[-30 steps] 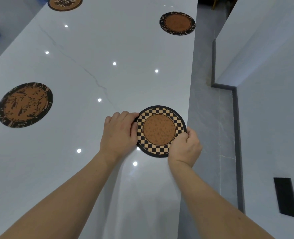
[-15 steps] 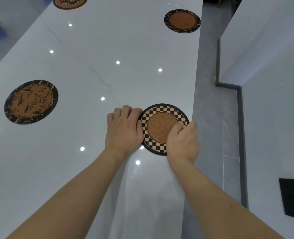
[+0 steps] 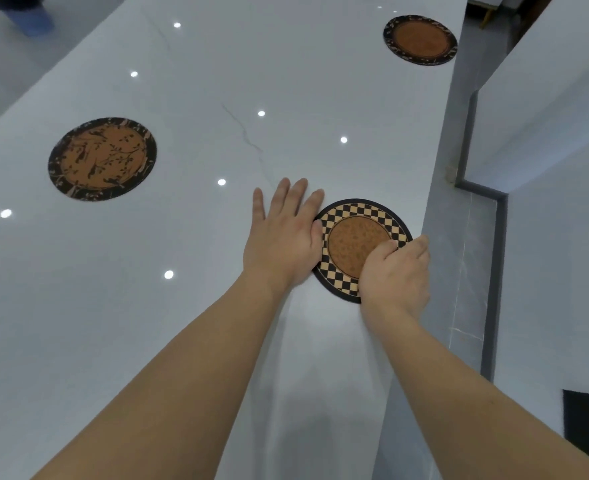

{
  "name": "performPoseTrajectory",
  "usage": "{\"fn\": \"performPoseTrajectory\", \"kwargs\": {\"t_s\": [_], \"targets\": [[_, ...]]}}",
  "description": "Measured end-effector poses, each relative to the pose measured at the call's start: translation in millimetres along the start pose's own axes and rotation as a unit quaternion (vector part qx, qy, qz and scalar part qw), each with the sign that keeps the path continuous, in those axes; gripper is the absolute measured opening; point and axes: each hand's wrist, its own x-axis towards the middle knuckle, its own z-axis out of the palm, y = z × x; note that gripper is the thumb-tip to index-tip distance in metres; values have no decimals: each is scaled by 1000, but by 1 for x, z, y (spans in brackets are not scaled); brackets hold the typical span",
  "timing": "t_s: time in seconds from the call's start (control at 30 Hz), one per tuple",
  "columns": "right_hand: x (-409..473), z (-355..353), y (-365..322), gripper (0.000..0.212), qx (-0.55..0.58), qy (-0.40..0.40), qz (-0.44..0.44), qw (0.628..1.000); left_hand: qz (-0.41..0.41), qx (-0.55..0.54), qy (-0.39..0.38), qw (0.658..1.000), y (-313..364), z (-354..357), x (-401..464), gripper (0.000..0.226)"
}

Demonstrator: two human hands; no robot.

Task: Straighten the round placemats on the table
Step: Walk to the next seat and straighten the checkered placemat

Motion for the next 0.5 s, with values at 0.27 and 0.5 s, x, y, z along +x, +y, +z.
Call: {"fn": "performPoseTrajectory", "kwargs": {"t_s": [0.27,0.5], "targets": [[0,-8,0,60,15,-6,-11,1000,-67,-32,55,996,-6,-13,-31,52],[-52,-43,-3,57,-82,6,-234,969,-179,-4,81,981,-80,-57,-154,53]]}}
